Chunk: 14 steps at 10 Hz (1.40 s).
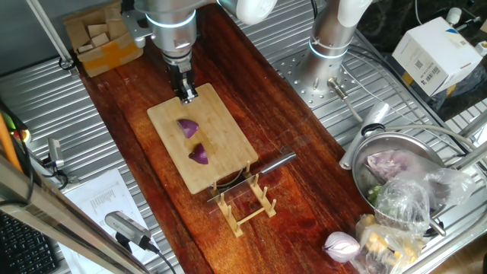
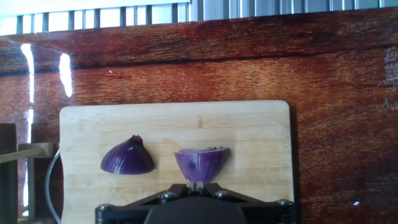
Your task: Chop the onions
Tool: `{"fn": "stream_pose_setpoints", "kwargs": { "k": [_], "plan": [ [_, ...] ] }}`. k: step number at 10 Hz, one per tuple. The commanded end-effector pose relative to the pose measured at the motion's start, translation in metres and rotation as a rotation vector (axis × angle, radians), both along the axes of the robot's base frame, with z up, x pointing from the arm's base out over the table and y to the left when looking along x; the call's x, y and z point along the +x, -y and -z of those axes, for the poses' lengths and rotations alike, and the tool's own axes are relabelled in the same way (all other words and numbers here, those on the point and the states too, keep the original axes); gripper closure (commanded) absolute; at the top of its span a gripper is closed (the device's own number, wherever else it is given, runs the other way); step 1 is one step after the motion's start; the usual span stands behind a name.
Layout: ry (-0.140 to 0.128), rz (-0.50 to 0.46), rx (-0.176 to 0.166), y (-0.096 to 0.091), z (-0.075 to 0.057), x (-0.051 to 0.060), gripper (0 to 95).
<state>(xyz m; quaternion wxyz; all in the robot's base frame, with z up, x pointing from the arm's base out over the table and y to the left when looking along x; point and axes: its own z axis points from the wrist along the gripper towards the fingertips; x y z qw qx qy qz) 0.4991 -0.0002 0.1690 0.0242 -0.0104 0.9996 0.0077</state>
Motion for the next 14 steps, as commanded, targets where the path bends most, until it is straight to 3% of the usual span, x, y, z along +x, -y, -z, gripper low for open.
{"fn": "stream_pose_setpoints", "kwargs": {
  "k": [1, 5, 6, 7, 11, 13, 14],
  "plan": [
    [-0.005, -0.027, -0.003, 0.0, 0.0, 0.0, 95.0],
    [0.008, -0.071, -0.001, 0.0, 0.0, 0.0, 95.0],
    [-0.011, -0.055, -0.011, 0.0, 0.0, 0.0, 95.0],
    [-0.009, -0.079, -0.005, 0.0, 0.0, 0.0, 95.0],
    [-0.044, -0.111, -0.002, -0.006, 0.002, 0.001, 95.0],
    [-0.052, -0.072, -0.01, -0.056, 0.011, -0.006, 95.0],
    [-0.063, -0.05, -0.007, -0.071, 0.014, -0.009, 95.0]
  ]
}}
